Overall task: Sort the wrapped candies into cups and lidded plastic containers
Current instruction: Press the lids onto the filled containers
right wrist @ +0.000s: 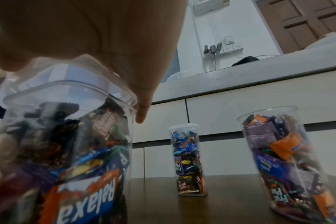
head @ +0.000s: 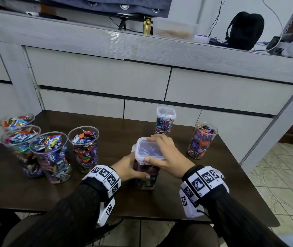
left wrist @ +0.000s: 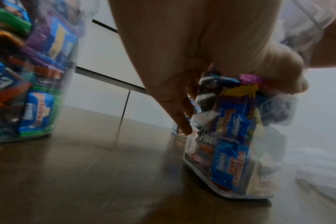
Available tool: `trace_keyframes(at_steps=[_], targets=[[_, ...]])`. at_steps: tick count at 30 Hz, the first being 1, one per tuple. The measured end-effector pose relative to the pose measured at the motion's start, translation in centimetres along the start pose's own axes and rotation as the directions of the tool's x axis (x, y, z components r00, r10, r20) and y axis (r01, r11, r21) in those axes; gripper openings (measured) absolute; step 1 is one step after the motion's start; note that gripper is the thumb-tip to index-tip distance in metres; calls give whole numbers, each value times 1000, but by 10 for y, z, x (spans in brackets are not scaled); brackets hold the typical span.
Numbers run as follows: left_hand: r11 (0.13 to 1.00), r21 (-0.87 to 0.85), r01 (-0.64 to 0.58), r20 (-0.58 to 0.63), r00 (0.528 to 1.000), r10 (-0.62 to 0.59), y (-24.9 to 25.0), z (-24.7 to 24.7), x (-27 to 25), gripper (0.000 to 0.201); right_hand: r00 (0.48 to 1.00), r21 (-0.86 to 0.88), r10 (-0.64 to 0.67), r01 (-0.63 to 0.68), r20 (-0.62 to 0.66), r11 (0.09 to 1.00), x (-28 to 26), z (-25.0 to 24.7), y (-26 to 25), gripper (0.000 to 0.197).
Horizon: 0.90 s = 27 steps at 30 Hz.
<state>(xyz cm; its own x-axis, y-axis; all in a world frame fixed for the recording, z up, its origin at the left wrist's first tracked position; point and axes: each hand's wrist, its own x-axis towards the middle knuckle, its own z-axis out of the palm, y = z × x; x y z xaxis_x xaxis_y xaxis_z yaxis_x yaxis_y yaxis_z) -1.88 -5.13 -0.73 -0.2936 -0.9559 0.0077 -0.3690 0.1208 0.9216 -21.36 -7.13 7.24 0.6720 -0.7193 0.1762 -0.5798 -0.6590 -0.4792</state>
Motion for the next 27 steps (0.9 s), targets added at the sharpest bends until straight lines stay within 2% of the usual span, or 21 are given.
trace_keyframes(at_steps=[2, 6, 11, 14, 15, 17, 19, 20, 22, 23, 25, 27], targets=[[1000, 12, 9, 5, 1000, -9, 1, -1, 0, 86, 1000, 1, 1, -1, 6, 1000, 0, -1, 3, 64], [1000, 17, -5, 7, 1000, 5, 3, 0, 0, 75, 996, -34, 7, -4, 86, 999, -1, 4, 6, 68], [1000, 26, -8, -4, 1000, 8, 4, 1, -1, 78, 983, -174, -17, 49, 182, 984, 3, -4, 11, 69], [999, 28, -17, 19, 1000, 16, 6, 0, -2, 80, 980, -238, -2, 50, 198, 970, -1, -4, 12, 69], [1000, 19, -19, 36, 999, 18, 9, -1, -3, 84, 981, -247, -2, 51, 192, 968, -2, -3, 11, 68], [999, -37, -11, 82, 997, 14, 17, -4, -6, 111, 983, -229, 3, 39, 181, 973, -3, -3, 10, 67], [996, -86, 0, 91, 996, 8, 25, -6, -8, 129, 984, -71, 33, -21, 176, 997, -4, -2, 8, 66], [994, -108, 6, 67, 998, 1, 29, -8, -10, 125, 985, 80, 62, -76, 164, 994, -4, -2, 6, 66], [977, -203, 61, -12, 998, -65, 36, -9, -14, 101, 984, 372, 151, -175, 94, 911, -5, 1, 4, 64], [966, -250, 69, -65, 994, -87, 39, -9, -14, 88, 977, 441, 208, -205, 43, 874, -5, 2, 4, 62], [956, -287, 54, -184, 977, -110, 41, -12, -8, 66, 943, 430, 330, -282, -39, 857, -2, 2, 8, 51], [964, -261, 56, -231, 966, -119, 48, -13, -3, 41, 894, 421, 448, -398, -22, 815, -1, -1, 13, 39]])
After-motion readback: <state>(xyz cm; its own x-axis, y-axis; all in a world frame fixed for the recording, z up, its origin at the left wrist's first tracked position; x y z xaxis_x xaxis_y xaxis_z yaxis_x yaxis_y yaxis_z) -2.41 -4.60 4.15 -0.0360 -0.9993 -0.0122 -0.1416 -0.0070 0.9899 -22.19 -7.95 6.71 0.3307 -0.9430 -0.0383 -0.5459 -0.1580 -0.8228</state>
